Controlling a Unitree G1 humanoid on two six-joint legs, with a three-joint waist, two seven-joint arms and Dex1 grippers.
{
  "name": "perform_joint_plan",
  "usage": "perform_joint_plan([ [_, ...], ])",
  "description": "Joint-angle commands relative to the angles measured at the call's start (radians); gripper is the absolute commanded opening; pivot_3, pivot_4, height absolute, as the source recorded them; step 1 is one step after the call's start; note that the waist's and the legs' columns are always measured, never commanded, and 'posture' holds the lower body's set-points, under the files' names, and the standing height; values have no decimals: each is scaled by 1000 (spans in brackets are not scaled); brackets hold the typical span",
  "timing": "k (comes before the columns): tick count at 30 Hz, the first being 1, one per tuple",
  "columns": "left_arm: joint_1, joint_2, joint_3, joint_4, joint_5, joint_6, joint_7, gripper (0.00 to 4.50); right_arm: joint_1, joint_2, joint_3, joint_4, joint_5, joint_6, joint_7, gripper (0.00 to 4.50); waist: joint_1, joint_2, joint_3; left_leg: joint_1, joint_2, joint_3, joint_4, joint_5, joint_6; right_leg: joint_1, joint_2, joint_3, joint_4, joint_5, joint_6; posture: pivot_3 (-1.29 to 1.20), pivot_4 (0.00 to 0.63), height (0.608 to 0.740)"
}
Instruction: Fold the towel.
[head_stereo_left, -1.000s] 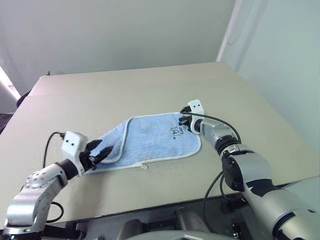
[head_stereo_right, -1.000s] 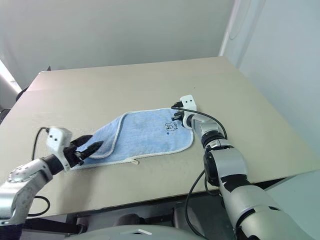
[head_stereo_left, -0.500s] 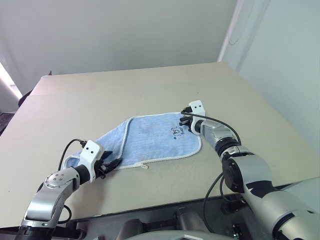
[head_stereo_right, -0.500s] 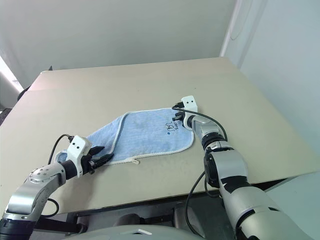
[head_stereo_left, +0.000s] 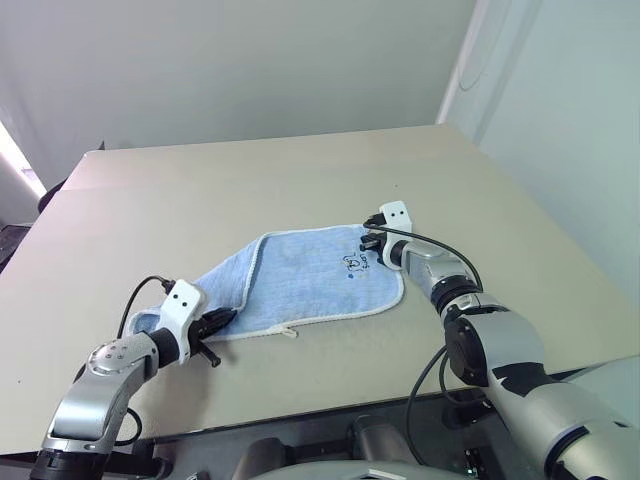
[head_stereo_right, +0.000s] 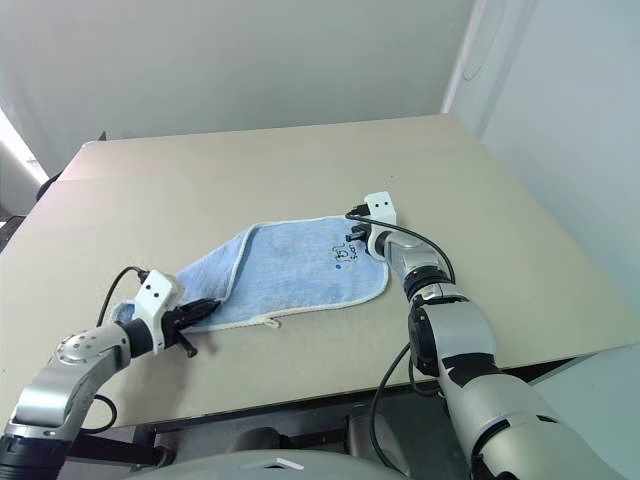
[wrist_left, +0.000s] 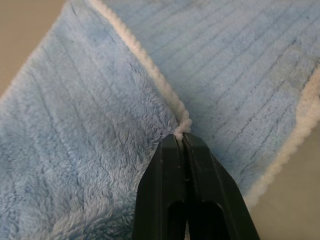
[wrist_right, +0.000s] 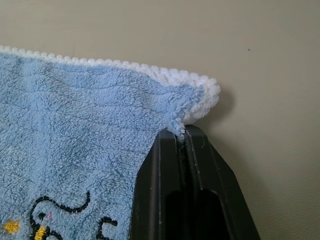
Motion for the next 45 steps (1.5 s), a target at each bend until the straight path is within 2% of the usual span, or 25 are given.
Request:
perform_joint_plan([
  [1, -49, 14, 117, -13, -66, 19, 13, 37, 3, -13, -12, -31, 5, -32, -5, 0, 1, 0, 0, 0, 0, 0, 0, 0, 0, 0, 0, 0, 0, 0, 0, 0, 0, 740],
  [5, -138, 31, 285, 45, -150, 50, 52, 37, -5, -20, -38, -75, 45, -121, 68, 0, -1, 0, 0, 0, 0, 0, 0, 0, 0, 0, 0, -1, 0, 0, 0, 0, 0, 740],
  [8, -210, 38, 318, 130, -113, 22, 111, 37, -15, -21, -63, -88, 66, -196, 77, 0, -3, 1, 0, -1, 0, 0, 0, 0, 0, -1, 1, -1, 0, 0, 0, 0, 0, 740],
  [13, -389, 58, 256, 385, 31, -112, 193, 37, -43, -13, -117, -84, 117, -317, 104, 0, 0, 0, 0, -1, 0, 0, 0, 0, 0, -1, 1, -1, 0, 0, 1, 0, 0, 740],
  [20, -838, 40, 160, 938, 185, -415, 293, 37, -136, -35, -97, -48, 78, -393, 80, 0, 3, 0, 0, -2, -2, -2, -1, 1, -2, -2, -1, -3, 0, 1, 1, 0, 0, 740],
  [24, -1059, 44, 144, 1212, 225, -572, 348, 37, -191, -55, -104, -35, 64, -463, 14, 0, 0, -1, 0, -6, -2, -2, -3, 1, -2, -6, -2, -3, -1, 1, 1, 0, 0, 740],
  [27, -1129, 53, 155, 1289, 216, -670, 330, 37, -206, -66, -120, -49, 78, -546, 35, 0, -3, -1, 0, -16, -2, -1, -3, 2, -4, -17, -2, -2, 0, 2, 0, 0, 0, 740],
  [30, -1094, 66, 163, 1271, 198, -752, 263, 37, -175, -73, -125, -72, 93, -616, 87, 0, -3, -1, 0, -18, -2, -1, -7, 4, -8, -19, -2, -2, 0, 2, 0, 0, 0, 740],
  [33, -910, 78, 178, 1112, 147, -823, 125, 37, -71, -74, -129, -139, 138, -672, 242, 0, -8, 1, -2, -16, -2, 0, -12, 3, -6, -19, -3, -1, -1, 2, 0, 0, 0, 740],
  [36, -694, 86, 220, 884, 63, -780, 42, 37, 46, -70, -139, -252, 214, -649, 376, 0, -9, 1, -2, -15, -1, 0, -15, 3, -6, -19, -2, -2, -2, 2, 0, 0, 0, 740],
  [40, -370, 110, 307, 551, -63, -654, -32, 37, 249, -76, -153, -514, 341, -483, 466, 0, -2, 1, -2, -18, -1, 0, -14, 3, -5, -21, -4, -2, -1, 2, 0, 0, 0, 740],
  [45, -83, 140, 421, 314, -155, -514, -80, 37, 497, -142, -132, -843, 462, -227, 575, 0, 23, 1, -2, -12, -1, 1, -13, 3, -5, -15, -5, -3, -1, 1, -1, 0, 0, 740],
])
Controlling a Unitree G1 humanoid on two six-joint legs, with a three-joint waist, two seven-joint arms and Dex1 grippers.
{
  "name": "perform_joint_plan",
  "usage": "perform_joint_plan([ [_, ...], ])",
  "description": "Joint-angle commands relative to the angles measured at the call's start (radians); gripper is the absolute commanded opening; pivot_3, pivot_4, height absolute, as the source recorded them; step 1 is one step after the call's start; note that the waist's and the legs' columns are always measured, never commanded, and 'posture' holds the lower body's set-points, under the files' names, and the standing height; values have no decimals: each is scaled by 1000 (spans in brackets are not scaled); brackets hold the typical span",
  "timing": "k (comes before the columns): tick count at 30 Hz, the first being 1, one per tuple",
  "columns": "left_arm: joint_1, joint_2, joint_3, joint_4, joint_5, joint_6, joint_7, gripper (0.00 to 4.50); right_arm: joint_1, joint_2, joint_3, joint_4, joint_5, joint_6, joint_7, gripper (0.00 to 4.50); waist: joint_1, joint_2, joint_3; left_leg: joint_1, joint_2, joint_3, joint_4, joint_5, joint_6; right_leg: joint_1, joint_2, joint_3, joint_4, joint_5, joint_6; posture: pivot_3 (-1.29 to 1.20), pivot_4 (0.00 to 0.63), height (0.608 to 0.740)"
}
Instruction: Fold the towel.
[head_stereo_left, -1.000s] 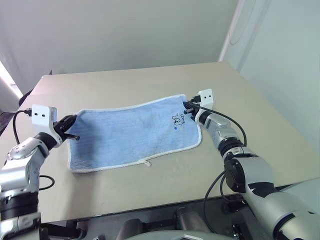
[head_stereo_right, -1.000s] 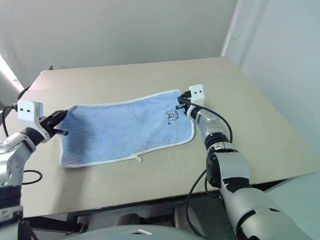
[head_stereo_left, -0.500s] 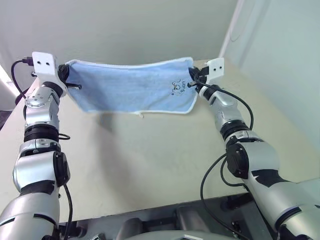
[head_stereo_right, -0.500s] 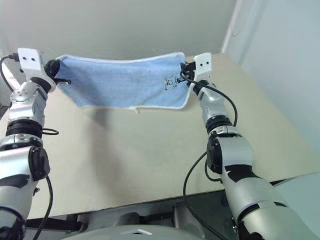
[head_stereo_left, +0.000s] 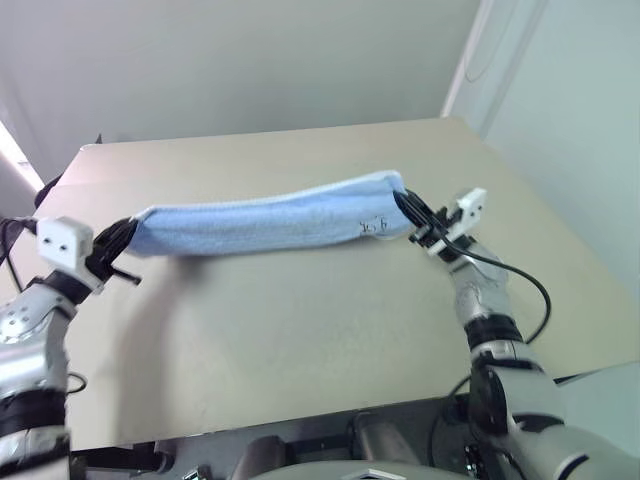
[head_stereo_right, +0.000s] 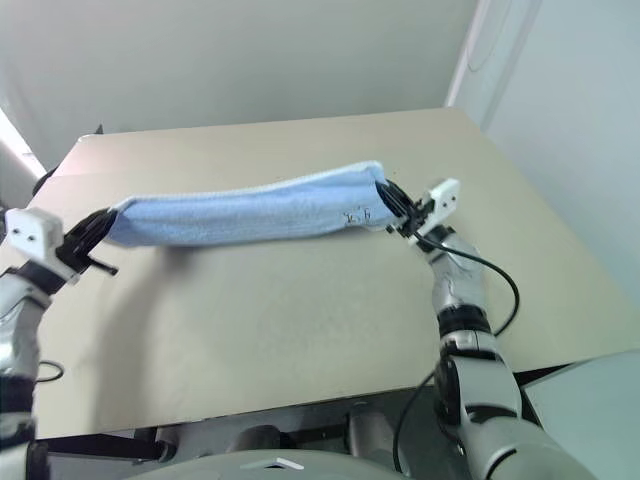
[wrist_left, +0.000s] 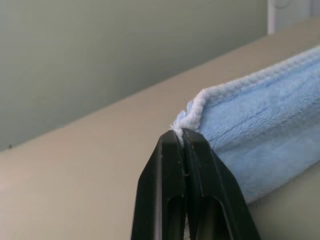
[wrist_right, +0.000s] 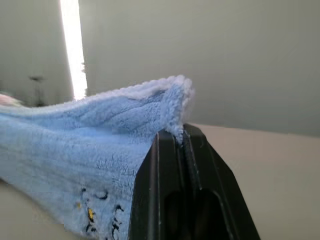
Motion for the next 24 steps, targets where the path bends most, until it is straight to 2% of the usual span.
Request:
perform_joint_plan([
  [1, 124, 34, 109, -155, -74, 82, -25, 37, 98, -59, 1, -214, 76, 138, 45, 0, 13, 0, 0, 2, 0, 1, 0, 0, 0, 1, 0, 0, 0, 0, 0, 0, 0, 740],
  [5, 326, 37, 182, -264, -109, 154, -88, 37, 283, -124, 18, -411, 137, 287, 91, 0, 20, 0, 0, 14, 2, 2, 0, 0, 0, 14, 0, -1, 0, -4, -5, 0, 0, 740],
  [9, 496, 28, 234, -317, -121, 188, -154, 37, 434, -192, 29, -503, 118, 334, 116, 0, 27, -2, 0, 14, 2, 3, 0, 0, 0, 16, 0, -1, 0, -10, -7, 0, 0, 740],
  [13, 583, 22, 247, -320, -111, 192, -198, 37, 526, -267, 28, -573, 159, 450, 149, 0, 38, -2, 0, 15, 2, 4, 1, 0, 0, 17, 3, -1, 0, -13, -3, 0, 0, 740],
  [17, 554, 20, 222, -280, -96, 184, -196, 37, 533, -321, 53, -596, 155, 547, 140, 0, 39, -6, 0, 15, 3, 5, 1, 0, 0, 18, 5, -1, 0, -13, -3, 0, 0, 740],
  [24, 360, 20, 115, -175, -35, 175, -170, 37, 423, -300, 86, -516, 78, 606, 0, 0, 39, -8, -1, 20, 4, 5, 2, 0, 0, 18, 7, -1, 1, -13, -3, 0, 0, 740],
])
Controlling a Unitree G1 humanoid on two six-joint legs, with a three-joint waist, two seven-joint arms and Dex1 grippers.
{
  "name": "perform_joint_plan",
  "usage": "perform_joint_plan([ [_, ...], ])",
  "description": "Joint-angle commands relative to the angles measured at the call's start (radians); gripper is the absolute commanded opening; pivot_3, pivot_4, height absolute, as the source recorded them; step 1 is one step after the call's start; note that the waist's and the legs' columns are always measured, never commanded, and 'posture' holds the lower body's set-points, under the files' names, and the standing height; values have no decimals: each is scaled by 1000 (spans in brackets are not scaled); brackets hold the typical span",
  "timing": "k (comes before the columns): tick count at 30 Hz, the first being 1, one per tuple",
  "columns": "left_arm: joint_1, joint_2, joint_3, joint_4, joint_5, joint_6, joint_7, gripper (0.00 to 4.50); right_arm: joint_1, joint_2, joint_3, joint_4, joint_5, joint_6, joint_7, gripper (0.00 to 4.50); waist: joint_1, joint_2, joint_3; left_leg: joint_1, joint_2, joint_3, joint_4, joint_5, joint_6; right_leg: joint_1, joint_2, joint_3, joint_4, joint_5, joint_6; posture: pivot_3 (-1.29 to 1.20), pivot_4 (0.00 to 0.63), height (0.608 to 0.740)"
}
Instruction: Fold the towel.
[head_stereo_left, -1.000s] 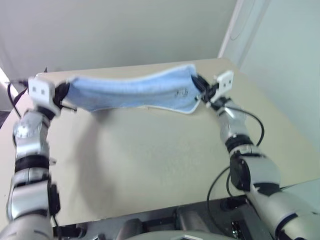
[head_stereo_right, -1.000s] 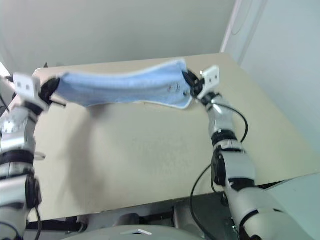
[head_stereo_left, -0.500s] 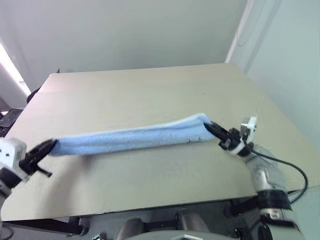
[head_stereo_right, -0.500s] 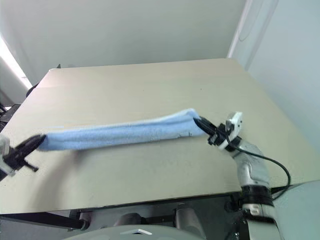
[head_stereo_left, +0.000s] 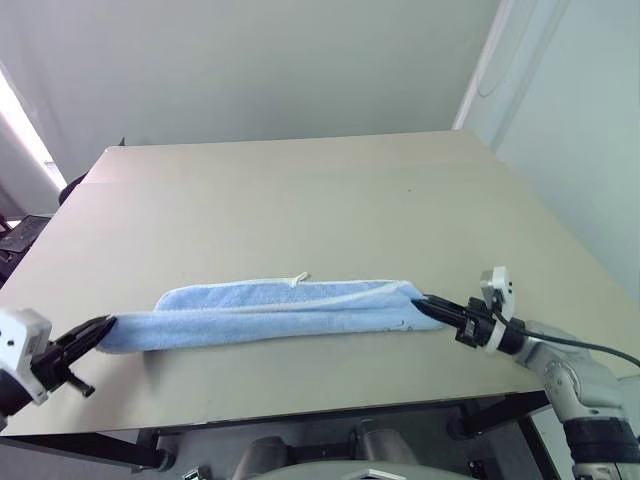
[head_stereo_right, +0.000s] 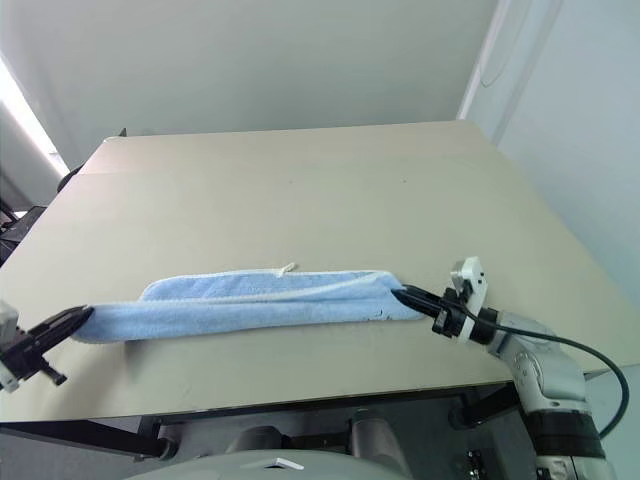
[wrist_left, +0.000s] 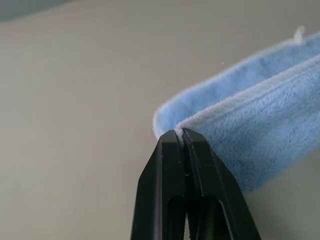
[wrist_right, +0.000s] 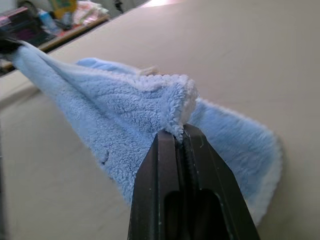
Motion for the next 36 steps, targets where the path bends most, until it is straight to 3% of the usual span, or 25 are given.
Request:
perform_joint_plan([
  [1, -79, 1, -49, 77, 58, -30, 29, 37, -48, 15, -8, 45, -36, -4, -70, 0, 0, 0, 0, 0, 0, 0, 0, 0, 0, 0, 0, 0, 0, 0, 0, 0, 0, 740],
  [7, -212, -27, -154, 215, 150, -107, 62, 37, -119, 82, -1, 137, -104, -39, -206, 0, 0, -1, -1, -4, 0, 0, 0, 0, 0, -2, -1, 0, 0, 4, -2, 0, 0, 740],
  [12, -262, -35, -175, 270, 155, -139, 65, 0, -145, 104, 8, 183, -138, -58, -238, 1393, 1, -1, -1, -5, 0, 0, 0, 0, 0, -4, -3, 1, 0, 4, -2, 0, 0, 740],
  [13, -276, -37, -175, 288, 160, -147, 75, 507, -147, 110, 7, 176, -130, -53, -234, 1814, 1, -1, -1, -5, 0, 0, 0, 0, 0, -4, -3, 1, 0, 4, -2, 0, 0, 740],
  [14, -288, -37, -176, 302, 163, -153, 80, 683, -149, 116, 7, 171, -124, -47, -234, 2112, 1, -1, -1, -5, 0, -1, 0, 0, 0, -4, -3, 1, 0, 4, -2, 0, 0, 740],
  [20, -319, -45, -152, 285, 150, -144, 139, 2837, -190, 120, -40, 165, -67, 59, -266, 4350, 0, -1, -1, -4, 0, -1, 0, 0, 0, -4, -3, 1, 1, 5, -1, 0, 0, 740],
  [25, -311, -38, -122, 210, 92, -73, 155, 2871, -261, 53, -115, 221, 31, 329, -286, 4434, 2, -1, -1, -5, 0, -1, 0, 0, 0, -4, -4, 1, 1, 6, -1, 0, 0, 740],
  [30, -203, 7, -132, -51, -78, 196, 63, 2871, -323, -50, -174, 273, 189, 675, -193, 4434, 0, -1, -1, -7, 0, -1, -1, 0, 0, -5, -5, 0, 0, 5, -1, 0, 0, 740],
  [36, -161, 43, -187, -212, -114, 394, 71, 2871, -301, -146, -112, 283, 188, 809, -115, 4434, 0, 1, -1, -7, 1, -1, -1, 0, 1, -2, -1, 1, 0, 4, -3, 0, 0, 740],
])
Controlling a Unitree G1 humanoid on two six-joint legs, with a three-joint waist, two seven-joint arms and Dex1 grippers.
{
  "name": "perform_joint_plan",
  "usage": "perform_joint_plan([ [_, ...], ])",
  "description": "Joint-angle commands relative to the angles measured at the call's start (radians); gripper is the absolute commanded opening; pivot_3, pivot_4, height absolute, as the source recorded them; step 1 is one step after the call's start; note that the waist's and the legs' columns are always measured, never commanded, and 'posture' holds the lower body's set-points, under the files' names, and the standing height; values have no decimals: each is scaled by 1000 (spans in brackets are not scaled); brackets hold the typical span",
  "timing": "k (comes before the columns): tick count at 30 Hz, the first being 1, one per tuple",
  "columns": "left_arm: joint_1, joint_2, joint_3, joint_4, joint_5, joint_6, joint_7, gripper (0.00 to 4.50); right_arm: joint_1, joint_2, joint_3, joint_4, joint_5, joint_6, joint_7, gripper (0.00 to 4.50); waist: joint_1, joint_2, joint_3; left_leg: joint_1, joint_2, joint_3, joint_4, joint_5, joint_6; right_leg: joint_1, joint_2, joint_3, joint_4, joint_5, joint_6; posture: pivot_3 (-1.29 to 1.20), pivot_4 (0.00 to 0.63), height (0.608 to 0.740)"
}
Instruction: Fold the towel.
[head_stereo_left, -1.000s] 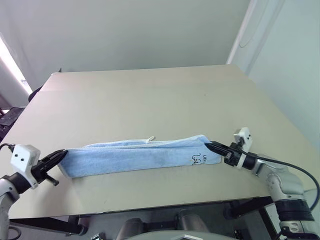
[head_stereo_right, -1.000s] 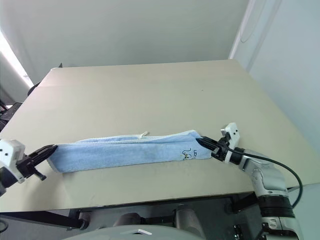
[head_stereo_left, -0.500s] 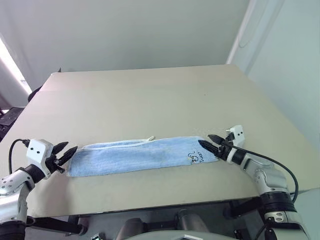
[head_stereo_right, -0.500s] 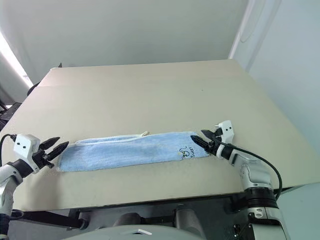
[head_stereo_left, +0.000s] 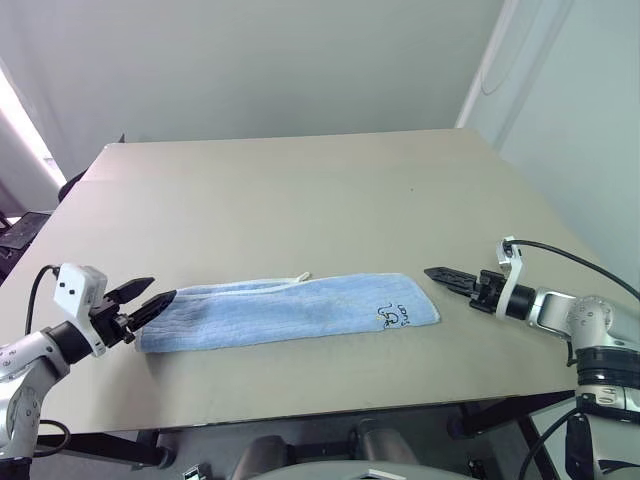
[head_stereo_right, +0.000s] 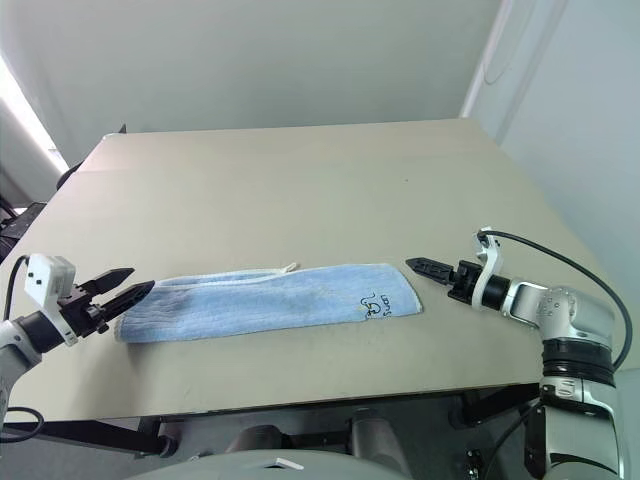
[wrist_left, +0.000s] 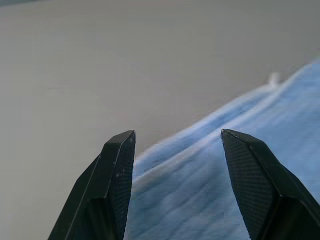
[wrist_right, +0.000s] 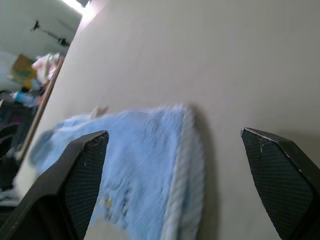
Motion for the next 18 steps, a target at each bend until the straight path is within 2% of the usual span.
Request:
perform_joint_plan([
  [1, 28, 21, -42, -89, -10, 65, -12, 2871, 14, -69, 40, -23, 3, 45, 66, 4434, -2, 0, 0, 0, 0, 1, 0, 0, 0, 0, 1, 0, 0, -1, 0, 0, 0, 740],
  [6, 34, -10, -102, -132, 10, 73, 1, 2871, 75, -116, 81, -57, -3, 50, 120, 4434, -2, 0, 0, 0, 0, 2, 0, 0, 0, 1, 3, 0, 0, -3, 3, 0, 0, 740],
  [12, 30, -27, -170, -169, 27, 74, -3, 2871, 107, -120, 115, -104, 0, 65, 138, 4434, -1, -1, -1, 1, 0, 1, 0, 0, 0, 2, 3, 0, 0, -3, 3, 0, 0, 740],
  [18, 46, -22, -167, -212, 16, 68, -18, 2871, 133, -106, 139, -171, 25, 108, 144, 4434, -1, -2, -1, 1, 0, 1, 0, 0, 0, 2, 3, 0, 0, -3, 3, 0, 0, 740],
])
